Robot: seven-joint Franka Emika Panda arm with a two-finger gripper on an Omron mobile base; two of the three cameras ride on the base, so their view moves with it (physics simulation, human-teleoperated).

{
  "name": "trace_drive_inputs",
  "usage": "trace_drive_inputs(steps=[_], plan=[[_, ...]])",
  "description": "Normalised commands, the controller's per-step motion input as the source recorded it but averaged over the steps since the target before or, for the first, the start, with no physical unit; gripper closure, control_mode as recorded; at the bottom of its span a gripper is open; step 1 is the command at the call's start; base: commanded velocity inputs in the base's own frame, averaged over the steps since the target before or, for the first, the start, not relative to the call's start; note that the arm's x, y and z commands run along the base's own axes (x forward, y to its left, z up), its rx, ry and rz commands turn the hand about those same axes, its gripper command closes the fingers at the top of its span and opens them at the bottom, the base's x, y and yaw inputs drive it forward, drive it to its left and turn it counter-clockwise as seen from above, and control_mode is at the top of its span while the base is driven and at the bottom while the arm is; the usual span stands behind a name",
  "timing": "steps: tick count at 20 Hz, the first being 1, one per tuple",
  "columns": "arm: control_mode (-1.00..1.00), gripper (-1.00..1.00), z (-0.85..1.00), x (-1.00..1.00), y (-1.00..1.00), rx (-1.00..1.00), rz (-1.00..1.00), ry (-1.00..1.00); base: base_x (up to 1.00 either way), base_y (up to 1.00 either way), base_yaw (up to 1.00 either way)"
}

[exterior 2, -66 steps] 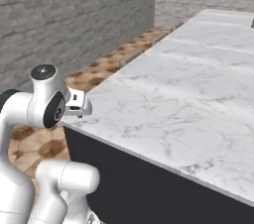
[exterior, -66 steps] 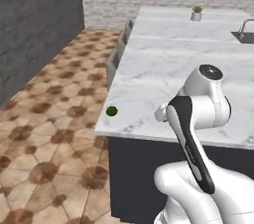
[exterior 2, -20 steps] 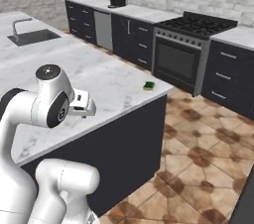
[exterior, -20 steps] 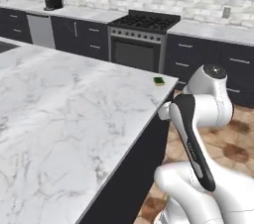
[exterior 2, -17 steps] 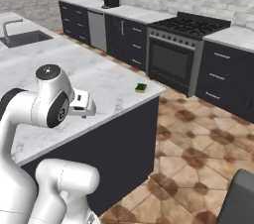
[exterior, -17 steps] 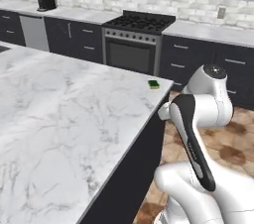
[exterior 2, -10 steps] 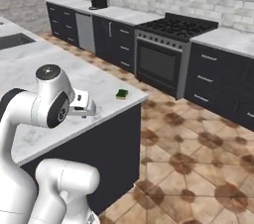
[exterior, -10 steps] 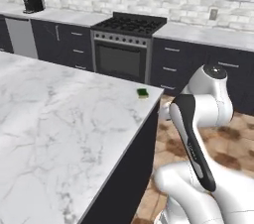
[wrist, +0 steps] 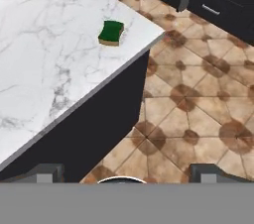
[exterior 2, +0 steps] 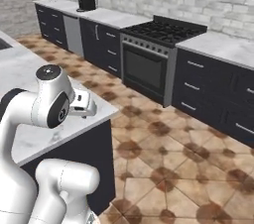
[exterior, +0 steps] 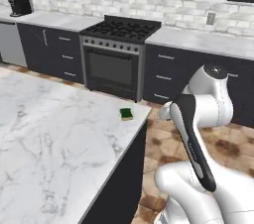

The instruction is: Place the sponge inside the microwave to prepare for sanitizing.

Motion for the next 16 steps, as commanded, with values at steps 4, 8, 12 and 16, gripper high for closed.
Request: trace_drive_inputs(steps=[4,8,12,16], plan=[[1.0,-1.0,0.0,0.0,0.0,0.0,0.0,0.0,0.6,-0.42,0.19],[1.0,-1.0,0.0,0.0,0.0,0.0,0.0,0.0,0.45,-0.4,0.3],[1.0,-1.0,0.0,0.0,0.0,0.0,0.0,0.0,0.37,-0.41,0.34],[1.0,-1.0,0.0,0.0,0.0,0.0,0.0,0.0,0.24,-0.18,0.56]])
